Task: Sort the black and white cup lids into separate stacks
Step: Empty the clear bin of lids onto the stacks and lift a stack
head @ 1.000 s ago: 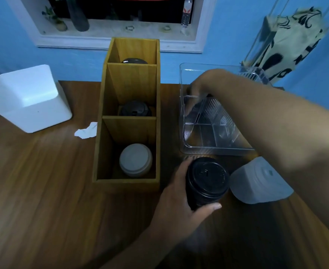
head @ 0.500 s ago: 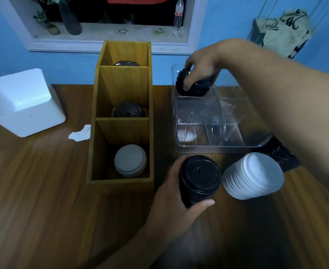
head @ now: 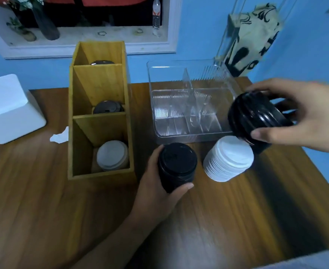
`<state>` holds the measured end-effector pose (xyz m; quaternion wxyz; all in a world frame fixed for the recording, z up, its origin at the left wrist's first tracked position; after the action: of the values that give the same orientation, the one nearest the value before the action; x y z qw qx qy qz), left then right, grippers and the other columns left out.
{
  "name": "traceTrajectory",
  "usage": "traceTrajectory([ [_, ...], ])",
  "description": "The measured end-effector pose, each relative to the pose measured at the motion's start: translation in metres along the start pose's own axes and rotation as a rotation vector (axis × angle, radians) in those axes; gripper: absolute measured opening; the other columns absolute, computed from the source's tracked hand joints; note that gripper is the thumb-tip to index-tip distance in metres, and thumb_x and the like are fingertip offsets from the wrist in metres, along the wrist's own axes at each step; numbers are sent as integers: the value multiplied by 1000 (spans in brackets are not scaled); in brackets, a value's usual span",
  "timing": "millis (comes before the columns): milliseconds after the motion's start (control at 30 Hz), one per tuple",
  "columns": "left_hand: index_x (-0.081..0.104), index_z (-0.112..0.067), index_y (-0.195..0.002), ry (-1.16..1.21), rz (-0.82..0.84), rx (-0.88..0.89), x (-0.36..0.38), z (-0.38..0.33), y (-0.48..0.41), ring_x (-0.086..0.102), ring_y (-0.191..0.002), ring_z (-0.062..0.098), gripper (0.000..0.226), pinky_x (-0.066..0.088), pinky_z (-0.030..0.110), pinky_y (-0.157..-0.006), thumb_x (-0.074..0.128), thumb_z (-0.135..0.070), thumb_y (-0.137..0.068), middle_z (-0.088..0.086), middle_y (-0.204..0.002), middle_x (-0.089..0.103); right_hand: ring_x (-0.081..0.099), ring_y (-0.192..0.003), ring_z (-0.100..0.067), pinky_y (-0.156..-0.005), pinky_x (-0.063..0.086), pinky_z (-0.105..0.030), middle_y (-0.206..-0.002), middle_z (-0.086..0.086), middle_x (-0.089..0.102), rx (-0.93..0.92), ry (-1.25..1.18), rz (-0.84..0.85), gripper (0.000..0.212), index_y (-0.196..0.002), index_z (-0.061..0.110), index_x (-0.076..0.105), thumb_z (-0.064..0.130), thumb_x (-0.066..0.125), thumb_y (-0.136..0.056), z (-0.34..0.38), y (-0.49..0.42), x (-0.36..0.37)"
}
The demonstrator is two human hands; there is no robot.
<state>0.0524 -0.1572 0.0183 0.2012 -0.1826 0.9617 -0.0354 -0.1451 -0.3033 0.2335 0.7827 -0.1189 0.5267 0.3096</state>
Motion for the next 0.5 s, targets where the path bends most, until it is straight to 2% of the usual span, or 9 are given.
traceTrajectory([
  [33,16,-62,-142,-9,1,-1,0,0,0,33,-138,-17,105,26,0,-107,91,-39,-73,-49,-141,34,70,-99,-17,-92,57,-48,-116,27,64,17,-44,-23,84,-122,64,49,90,72,-46,-15,16,1],
  [100,15,-58,-146,-17,1,7,1,-1,0,33,-139,-15,105,26,1,-108,89,-44,-72,-47,-143,33,72,-98,-19,-90,58,-50,-117,22,66,40,-100,-27,91,-127,61,50,96,66,-44,-39,43,10],
  [167,17,-52,-149,-24,-4,15,1,-1,0,33,-139,-15,105,26,2,-109,88,-45,-71,-50,-141,32,70,-94,-8,-85,59,-42,-111,23,68,41,-80,-4,84,-123,65,48,88,71,-46,-48,60,26],
  [233,18,-51,-148,-43,-13,27,1,0,0,32,-138,-17,106,25,1,-109,89,-43,-70,-53,-138,30,64,-94,6,-81,56,-31,-109,32,64,22,-28,45,77,-121,68,44,79,68,-48,-47,71,43],
  [333,14,-63,-141,-72,-38,44,3,1,0,30,-136,-21,108,25,0,-108,91,-40,-69,-55,-136,29,60,-93,5,-78,49,-18,-103,33,61,15,21,168,79,-127,64,39,74,67,-54,-43,78,73],
  [400,15,-61,-142,-71,-42,58,3,2,1,30,-136,-21,107,25,1,-109,90,-40,-70,-54,-136,28,57,-95,5,-78,45,-12,-106,34,56,2,79,255,81,-132,61,34,68,72,-61,-42,77,97],
  [500,15,-54,-146,-83,-37,77,4,1,2,29,-136,-21,104,25,2,-110,87,-43,-71,-54,-137,27,58,-112,-8,-90,51,-28,-126,24,55,-38,111,298,88,-142,50,33,65,77,-66,-47,70,134],
])
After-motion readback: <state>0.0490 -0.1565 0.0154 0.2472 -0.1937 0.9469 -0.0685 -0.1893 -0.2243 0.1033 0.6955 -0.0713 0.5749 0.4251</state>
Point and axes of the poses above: each hand's wrist, its own y-axis away from the middle knuckle, its own x-axis out of the palm, z = x × y, the point moved 3 cm from there along -y, towards the middle knuckle
